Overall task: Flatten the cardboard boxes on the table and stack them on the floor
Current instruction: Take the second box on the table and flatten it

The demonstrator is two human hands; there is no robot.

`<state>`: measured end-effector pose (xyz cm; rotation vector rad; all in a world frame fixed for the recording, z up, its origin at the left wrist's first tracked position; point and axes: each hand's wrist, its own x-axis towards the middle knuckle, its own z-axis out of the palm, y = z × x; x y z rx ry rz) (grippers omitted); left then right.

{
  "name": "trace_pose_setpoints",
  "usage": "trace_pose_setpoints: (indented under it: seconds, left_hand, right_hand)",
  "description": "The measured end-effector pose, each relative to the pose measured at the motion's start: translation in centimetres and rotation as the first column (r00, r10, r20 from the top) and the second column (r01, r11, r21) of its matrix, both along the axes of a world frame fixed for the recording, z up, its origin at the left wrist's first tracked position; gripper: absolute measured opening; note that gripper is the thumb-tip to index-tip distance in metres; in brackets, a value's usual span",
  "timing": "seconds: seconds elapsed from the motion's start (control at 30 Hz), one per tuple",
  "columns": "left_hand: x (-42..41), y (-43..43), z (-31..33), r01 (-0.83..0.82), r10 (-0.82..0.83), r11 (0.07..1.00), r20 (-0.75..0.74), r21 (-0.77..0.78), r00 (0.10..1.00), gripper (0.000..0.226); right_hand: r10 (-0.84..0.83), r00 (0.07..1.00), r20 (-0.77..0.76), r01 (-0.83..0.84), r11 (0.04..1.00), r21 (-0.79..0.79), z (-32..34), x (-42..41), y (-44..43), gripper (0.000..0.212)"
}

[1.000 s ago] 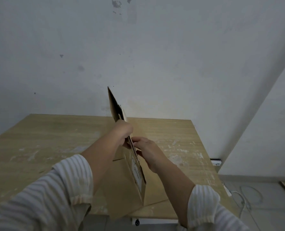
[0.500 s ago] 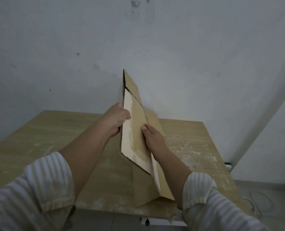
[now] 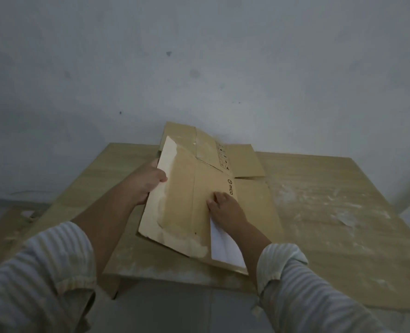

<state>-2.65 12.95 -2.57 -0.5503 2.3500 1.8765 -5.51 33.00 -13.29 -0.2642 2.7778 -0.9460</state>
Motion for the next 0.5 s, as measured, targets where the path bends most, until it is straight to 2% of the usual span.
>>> trace_pose_setpoints:
  seconds: [0.1,0.17,0.23,0.33,0.5]
  left_hand:
    - [-0.1,-3.1,-3.9,0.037,-0.030,0.996,0.079,-0.079,0.996,0.046]
    - [-0.7,-4.7,-6.9,0.045,-0.021,0.986,0.148,-0.159,0.989,0.052]
    - [-1.3,-6.0,-9.7,0.037,0.031,0.946,0.203,-0.323,0.979,0.056]
    - [-1.9,-6.0,-13.2,0.043,0.121,0.804,0.234,-0.594,0.965,0.060]
    - [-2.1,-3.4,-16.7,0.126,0.217,0.654,0.344,-0.746,0.913,0.077]
  right_hand:
    - [0.032,0.981,0.192,-0.070,0.979,0.191,-3.5,0.3,-2.0,0.045]
    - [0.044,0.962,0.270,-0.109,0.967,0.231,-5.3,0.7,-2.8,0.053]
    - [0.041,0.966,0.254,-0.116,0.951,0.288,-6.5,1.0,-3.4,0.056]
    - [0.040,0.985,0.167,-0.105,0.908,0.406,-7.6,1.1,-3.9,0.056]
    - [0.030,0.990,0.138,-0.089,0.891,0.445,-9.5,0.4,-4.4,0.059]
